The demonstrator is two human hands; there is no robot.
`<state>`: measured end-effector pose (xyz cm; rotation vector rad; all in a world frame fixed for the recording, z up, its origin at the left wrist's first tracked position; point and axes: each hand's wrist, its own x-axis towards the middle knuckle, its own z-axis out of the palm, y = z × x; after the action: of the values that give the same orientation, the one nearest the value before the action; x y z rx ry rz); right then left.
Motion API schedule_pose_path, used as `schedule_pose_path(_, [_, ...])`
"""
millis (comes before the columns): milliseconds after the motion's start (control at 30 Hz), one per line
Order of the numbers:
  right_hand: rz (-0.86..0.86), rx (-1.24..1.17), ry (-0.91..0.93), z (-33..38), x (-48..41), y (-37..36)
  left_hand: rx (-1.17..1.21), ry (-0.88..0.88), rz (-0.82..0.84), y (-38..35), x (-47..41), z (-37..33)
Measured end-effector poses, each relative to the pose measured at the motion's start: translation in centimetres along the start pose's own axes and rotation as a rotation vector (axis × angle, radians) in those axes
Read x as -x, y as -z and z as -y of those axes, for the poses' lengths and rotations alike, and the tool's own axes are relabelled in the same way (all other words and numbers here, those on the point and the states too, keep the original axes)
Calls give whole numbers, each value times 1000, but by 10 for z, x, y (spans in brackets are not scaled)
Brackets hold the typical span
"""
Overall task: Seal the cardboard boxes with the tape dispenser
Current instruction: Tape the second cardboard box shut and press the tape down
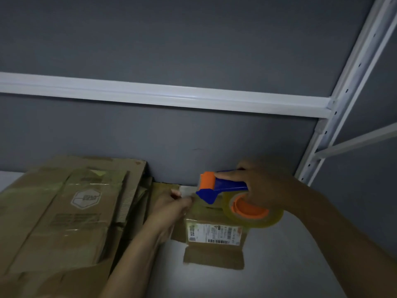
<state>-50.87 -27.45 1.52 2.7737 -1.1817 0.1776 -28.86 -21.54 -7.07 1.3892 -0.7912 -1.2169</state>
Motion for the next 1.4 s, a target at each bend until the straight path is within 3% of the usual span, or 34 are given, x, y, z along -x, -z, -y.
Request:
schedule_pose_path(133, [7,72,30,2,3,6,291,83,43,1,-2,0])
schedule_pose_path(333, [86,155,44,-3,-1,10,75,122,-70,-7,-18,7])
schedule_pose_path(533, [146,215,66,5,-7,2,136,119,-153,-11,-13,12])
schedule_pose_path(800, [117,187,98,11,-14,-6,-41,71,-207,-10,-24,41])
schedule_pose_path(967, [164,170,114,18,-28,-10,-191,101,-68,-7,-23,48])
schedule_pose_path(1067, [186,140,111,20,-34,-12,-480,-57,-149,-7,-21,47])
schedule_pose_path(1133, [187,122,99,17,-35,-13,-505,-170,-193,-4,-16,48])
schedule_pose_path(1167, [179,118,98,16,-34,-14,-446,-222,-146,-2,-14,51])
schedule_pose_path(1233, [152,112,97,15,-33,-15,-394,-241,166,-2,-5,49])
schedule_pose_path(1300, [145,89,93,13,-32,-13,-550,-225,452,0,-4,51])
schedule_pose_path(1400, [177,25,92,3,-29,-6,-605,-279,508,3,-17,51])
